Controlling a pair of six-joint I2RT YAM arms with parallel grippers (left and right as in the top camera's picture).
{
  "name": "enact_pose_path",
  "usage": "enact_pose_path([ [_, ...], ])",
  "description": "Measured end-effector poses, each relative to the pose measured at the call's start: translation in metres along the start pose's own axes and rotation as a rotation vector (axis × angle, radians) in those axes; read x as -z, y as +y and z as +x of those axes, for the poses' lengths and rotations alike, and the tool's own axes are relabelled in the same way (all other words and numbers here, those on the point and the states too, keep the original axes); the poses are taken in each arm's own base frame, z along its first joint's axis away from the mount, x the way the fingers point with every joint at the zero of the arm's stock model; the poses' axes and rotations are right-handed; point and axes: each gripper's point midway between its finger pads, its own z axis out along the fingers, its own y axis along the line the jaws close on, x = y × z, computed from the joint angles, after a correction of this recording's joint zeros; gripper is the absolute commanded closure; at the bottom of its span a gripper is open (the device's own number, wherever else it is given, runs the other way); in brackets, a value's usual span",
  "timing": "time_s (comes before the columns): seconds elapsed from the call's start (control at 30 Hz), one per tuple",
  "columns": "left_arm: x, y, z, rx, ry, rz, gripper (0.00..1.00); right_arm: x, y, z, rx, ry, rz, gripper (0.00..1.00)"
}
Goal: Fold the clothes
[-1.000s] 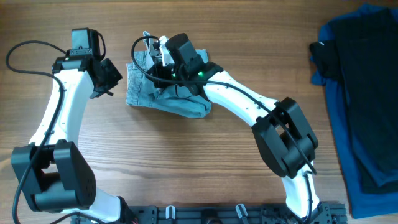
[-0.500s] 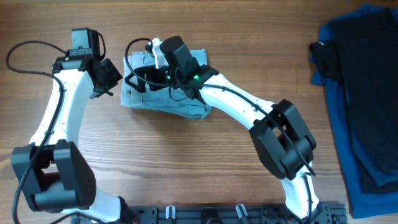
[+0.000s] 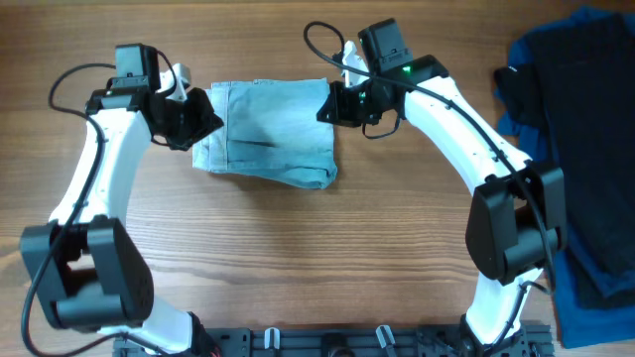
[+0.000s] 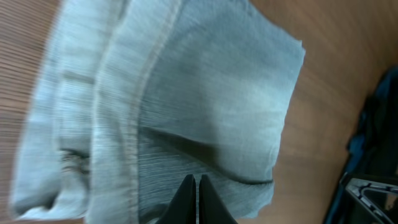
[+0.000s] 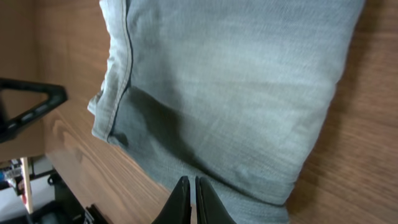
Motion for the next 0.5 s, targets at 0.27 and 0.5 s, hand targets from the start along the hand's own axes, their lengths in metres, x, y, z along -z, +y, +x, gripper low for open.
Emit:
enact_pose_path([
  [0.27, -0.054, 0.003, 0.029, -0.028, 0.175, 0.007, 0.96, -0.032, -0.009, 0.03, -0.012, 0.049, -0.041, 0.96],
  [0.5, -0.076, 0.027, 0.035, -0.01, 0.223, -0.062, 0.96, -0.073, -0.02, 0.072, -0.07, 0.072, -0.126, 0.96],
])
